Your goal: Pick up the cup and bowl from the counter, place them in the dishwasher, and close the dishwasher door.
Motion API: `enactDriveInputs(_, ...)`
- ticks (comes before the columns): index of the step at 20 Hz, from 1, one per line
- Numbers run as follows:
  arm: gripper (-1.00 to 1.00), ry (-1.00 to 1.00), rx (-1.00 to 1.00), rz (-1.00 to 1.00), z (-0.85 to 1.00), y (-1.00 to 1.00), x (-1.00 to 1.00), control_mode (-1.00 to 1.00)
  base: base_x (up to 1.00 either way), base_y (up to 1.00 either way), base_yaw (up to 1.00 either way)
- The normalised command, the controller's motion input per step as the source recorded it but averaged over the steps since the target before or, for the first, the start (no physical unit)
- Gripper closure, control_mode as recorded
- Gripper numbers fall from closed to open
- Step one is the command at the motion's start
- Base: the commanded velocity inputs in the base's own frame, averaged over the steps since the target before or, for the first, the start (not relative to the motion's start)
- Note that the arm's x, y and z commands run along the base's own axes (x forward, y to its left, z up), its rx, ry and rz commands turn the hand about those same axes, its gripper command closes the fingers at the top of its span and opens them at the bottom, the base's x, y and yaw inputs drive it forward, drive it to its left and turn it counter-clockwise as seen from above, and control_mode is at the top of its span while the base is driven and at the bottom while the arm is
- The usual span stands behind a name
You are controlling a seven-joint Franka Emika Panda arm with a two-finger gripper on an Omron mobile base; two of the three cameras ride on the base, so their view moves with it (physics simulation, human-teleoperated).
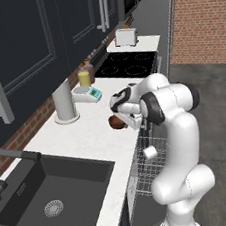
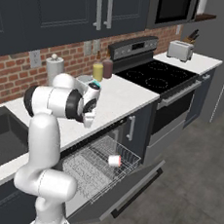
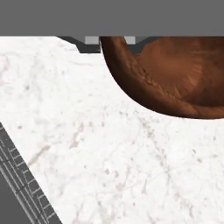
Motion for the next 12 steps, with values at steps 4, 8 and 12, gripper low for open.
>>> enactDriveInputs(4, 1.00, -0.09, 0.04, -0.05, 0.00, -0.99, -1.00, -1.00, 0.00, 0.00, 0.00)
enactDriveInputs(8, 1.00, -0.11, 0.08, -0.06, 0.00, -1.00, -1.00, -1.00, 0.00, 0.00, 0.00)
enactDriveInputs(12, 1.00, -0.06, 0.09, -0.07, -0.02, -1.00, -1.00, -1.00, 0.00, 0.00, 0.00)
